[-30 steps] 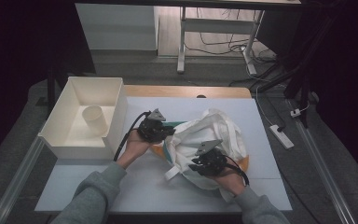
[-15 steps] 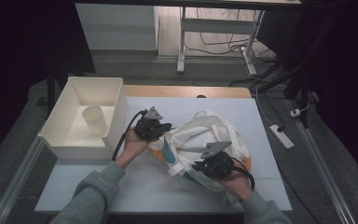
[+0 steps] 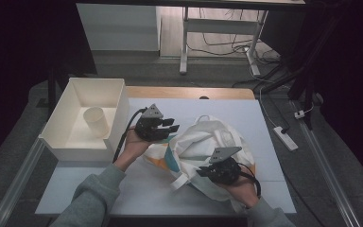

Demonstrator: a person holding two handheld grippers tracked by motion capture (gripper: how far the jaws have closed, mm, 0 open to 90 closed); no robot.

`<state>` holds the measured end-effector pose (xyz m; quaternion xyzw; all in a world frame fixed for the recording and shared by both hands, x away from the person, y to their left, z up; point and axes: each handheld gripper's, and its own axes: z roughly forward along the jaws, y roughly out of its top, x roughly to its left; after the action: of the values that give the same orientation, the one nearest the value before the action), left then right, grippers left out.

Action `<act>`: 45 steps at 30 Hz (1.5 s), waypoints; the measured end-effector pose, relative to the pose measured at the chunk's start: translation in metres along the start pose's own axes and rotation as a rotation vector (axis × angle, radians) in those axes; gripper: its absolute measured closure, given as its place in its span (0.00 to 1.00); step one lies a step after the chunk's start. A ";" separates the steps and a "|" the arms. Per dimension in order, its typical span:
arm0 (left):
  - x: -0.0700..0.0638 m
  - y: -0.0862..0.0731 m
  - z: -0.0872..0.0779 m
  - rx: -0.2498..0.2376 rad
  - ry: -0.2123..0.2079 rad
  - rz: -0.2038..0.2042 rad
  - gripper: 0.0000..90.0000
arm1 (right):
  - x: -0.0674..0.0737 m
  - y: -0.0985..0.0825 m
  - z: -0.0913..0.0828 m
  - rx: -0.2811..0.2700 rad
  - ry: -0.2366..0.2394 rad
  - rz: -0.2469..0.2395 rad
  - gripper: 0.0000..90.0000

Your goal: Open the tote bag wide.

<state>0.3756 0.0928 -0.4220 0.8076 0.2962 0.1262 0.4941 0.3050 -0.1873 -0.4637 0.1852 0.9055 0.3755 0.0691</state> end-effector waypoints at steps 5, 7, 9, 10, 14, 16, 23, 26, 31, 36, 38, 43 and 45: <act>-0.015 0.011 0.008 0.041 -0.047 0.039 0.43 | 0.001 0.001 0.002 -0.005 -0.014 0.003 0.96; -0.018 0.012 0.017 0.073 -0.049 0.058 0.42 | 0.002 0.001 0.004 -0.009 -0.016 0.005 0.96; -0.018 0.013 0.028 0.109 -0.063 0.070 0.42 | 0.002 0.001 0.005 -0.010 -0.016 0.004 0.96; -0.018 0.013 0.033 0.127 -0.064 0.075 0.42 | 0.003 0.001 0.006 -0.009 -0.017 0.002 0.96; -0.013 0.010 0.053 0.178 -0.029 0.065 0.44 | 0.003 0.001 0.007 -0.015 -0.020 0.003 0.96; -0.008 0.006 0.062 0.202 -0.021 0.057 0.46 | 0.004 0.001 0.007 -0.015 -0.022 0.002 0.96; 0.000 -0.003 0.075 0.264 -0.025 0.070 0.81 | 0.005 0.001 0.007 -0.016 -0.033 -0.014 0.96; 0.002 -0.004 0.073 0.244 0.047 0.087 0.95 | 0.007 0.002 0.005 -0.022 -0.034 -0.018 0.96; 0.012 -0.004 0.062 0.186 0.085 0.045 0.96 | 0.020 0.011 -0.003 -0.033 -0.020 -0.053 0.96; 0.018 -0.003 0.053 0.141 0.117 0.021 0.96 | 0.038 0.021 -0.010 -0.037 -0.002 -0.110 0.96; 0.019 -0.003 0.051 0.136 0.126 0.019 0.96 | 0.042 0.022 -0.008 -0.027 0.010 -0.113 0.96; 0.021 -0.008 0.057 0.155 0.126 0.014 0.96 | 0.038 0.017 0.002 0.009 0.072 -0.088 0.96; 0.022 -0.010 0.060 0.166 0.121 0.009 0.96 | 0.037 0.014 0.008 0.029 0.091 -0.082 0.96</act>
<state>0.4190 0.0656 -0.4610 0.8379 0.3314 0.1521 0.4061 0.2769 -0.1586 -0.4592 0.1317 0.9200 0.3670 0.0406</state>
